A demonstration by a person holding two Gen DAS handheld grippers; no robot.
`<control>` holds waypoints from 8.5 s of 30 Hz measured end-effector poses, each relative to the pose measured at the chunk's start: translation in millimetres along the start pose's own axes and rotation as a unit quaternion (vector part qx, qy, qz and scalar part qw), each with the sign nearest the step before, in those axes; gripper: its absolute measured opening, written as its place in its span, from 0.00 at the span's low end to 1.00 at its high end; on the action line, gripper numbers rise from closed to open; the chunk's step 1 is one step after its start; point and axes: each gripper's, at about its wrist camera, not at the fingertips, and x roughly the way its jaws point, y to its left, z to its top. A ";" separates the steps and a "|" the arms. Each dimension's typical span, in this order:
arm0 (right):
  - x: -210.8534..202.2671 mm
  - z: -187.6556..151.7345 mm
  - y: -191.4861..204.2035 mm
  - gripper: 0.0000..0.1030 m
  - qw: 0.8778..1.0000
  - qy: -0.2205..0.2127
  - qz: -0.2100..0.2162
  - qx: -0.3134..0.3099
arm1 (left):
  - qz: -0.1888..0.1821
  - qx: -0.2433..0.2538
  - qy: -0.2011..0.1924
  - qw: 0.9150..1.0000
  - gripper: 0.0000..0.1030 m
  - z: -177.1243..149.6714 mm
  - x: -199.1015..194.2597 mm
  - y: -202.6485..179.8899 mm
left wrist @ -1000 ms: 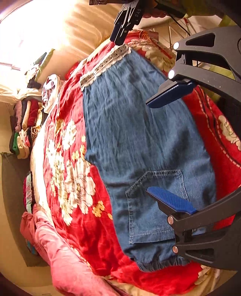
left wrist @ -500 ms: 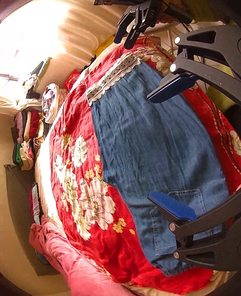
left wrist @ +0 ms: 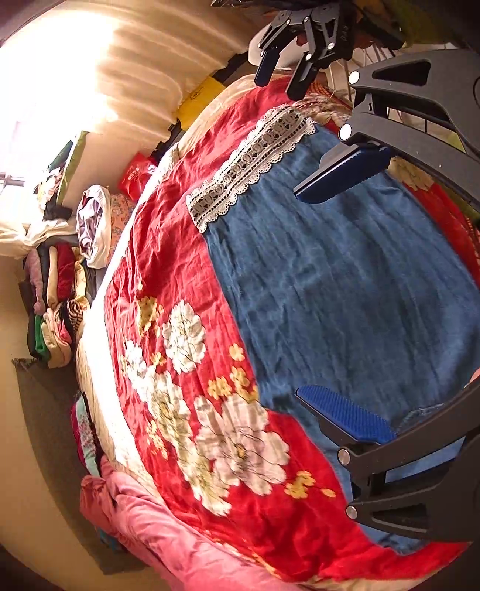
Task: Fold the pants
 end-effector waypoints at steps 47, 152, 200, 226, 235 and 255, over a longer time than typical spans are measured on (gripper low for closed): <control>76.6 -4.0 -17.5 0.74 0.996 0.044 0.059 0.058 | -0.134 0.101 0.089 0.982 0.90 75.1 192.3 -39.8; 48.2 -25.2 228.6 0.19 0.946 0.070 0.233 -0.215 | -0.181 -0.271 0.041 0.945 0.18 -25.9 51.3 183.7; 49.0 -33.6 240.9 0.30 0.925 0.095 0.298 -0.214 | -0.117 -0.247 0.029 0.962 0.36 -57.8 24.3 178.6; 71.1 -46.1 145.3 0.38 0.969 0.119 0.147 -0.160 | -0.061 -0.137 0.074 0.986 0.46 -129.5 5.0 77.1; 63.3 -37.6 145.2 0.45 0.968 0.120 0.160 -0.152 | -0.059 -0.150 0.057 0.985 0.47 -128.1 -13.3 79.3; 36.2 14.0 179.0 0.82 0.972 0.045 0.173 -0.151 | -0.009 -0.173 -0.004 0.985 0.71 -127.1 -72.8 101.7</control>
